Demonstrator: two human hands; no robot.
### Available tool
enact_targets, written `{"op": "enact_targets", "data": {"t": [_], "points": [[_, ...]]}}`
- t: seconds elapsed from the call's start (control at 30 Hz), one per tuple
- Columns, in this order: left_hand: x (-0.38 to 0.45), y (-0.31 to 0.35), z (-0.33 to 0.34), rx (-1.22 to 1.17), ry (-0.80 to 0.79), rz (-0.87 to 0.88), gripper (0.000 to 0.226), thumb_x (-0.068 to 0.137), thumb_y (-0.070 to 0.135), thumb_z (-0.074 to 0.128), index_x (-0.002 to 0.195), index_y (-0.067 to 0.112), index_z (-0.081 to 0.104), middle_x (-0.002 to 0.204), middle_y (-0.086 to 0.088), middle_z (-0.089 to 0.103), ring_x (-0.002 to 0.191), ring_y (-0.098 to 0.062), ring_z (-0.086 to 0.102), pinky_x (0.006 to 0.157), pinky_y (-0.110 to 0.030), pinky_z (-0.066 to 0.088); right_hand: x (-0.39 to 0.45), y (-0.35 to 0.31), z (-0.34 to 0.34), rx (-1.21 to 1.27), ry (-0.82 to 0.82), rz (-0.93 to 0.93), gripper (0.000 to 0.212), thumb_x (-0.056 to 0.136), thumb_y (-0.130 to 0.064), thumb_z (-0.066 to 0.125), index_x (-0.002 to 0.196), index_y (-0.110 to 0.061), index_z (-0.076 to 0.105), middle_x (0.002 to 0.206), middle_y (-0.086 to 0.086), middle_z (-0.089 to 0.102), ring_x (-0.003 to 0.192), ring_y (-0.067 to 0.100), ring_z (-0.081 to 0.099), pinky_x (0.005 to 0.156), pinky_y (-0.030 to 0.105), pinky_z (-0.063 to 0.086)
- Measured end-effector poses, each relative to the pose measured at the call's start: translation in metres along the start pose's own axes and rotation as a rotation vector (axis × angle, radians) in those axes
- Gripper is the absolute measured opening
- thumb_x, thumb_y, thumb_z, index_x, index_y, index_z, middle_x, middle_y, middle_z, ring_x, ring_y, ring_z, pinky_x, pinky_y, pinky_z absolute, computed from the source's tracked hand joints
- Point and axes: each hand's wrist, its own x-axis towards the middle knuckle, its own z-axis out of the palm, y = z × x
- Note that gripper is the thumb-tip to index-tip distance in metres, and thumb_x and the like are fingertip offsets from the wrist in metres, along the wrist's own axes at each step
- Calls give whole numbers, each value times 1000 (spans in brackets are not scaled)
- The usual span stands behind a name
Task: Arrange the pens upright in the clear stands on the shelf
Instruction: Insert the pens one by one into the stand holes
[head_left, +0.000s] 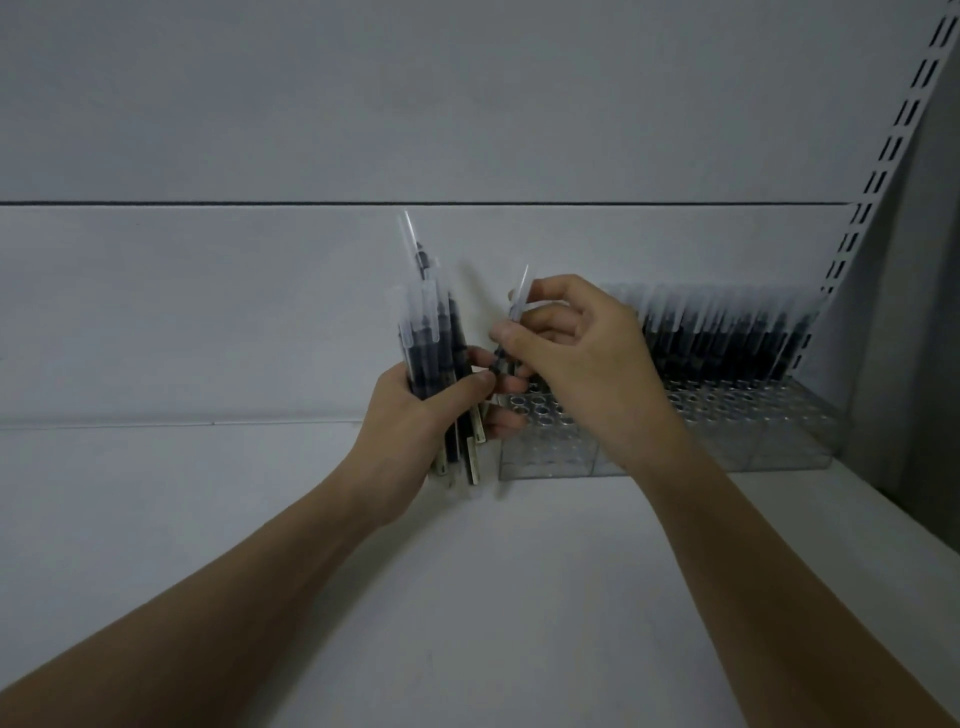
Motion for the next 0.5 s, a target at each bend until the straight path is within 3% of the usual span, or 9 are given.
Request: {"op": "enact_targets", "data": {"t": [0.17, 0.33, 0.5], "points": [[1, -2, -2, -12, 13, -1, 11, 95, -1, 55, 98, 5, 64, 97, -21, 73, 76, -31, 72, 74, -36, 59, -2, 0, 1, 26, 63, -20, 24, 88, -11, 74, 105, -16, 58, 84, 1, 74, 72, 11, 72, 66, 18, 56], [6, -4, -8, 4, 136, 37, 9, 93, -2, 59, 99, 1, 64, 100, -16, 74, 83, -34, 73, 85, -44, 59, 1, -7, -8, 143, 313, -156, 25, 89, -6, 72, 106, -16, 56, 92, 2, 72, 78, 12, 73, 71, 23, 58], [5, -4, -10, 175, 144, 35, 20, 94, 3, 61, 112, 10, 63, 95, -10, 76, 69, -27, 68, 75, -39, 60, 6, -1, -20, 19, 423, -226, 26, 91, -11, 71, 112, -17, 58, 95, -2, 69, 77, 11, 71, 69, 19, 56]]}}
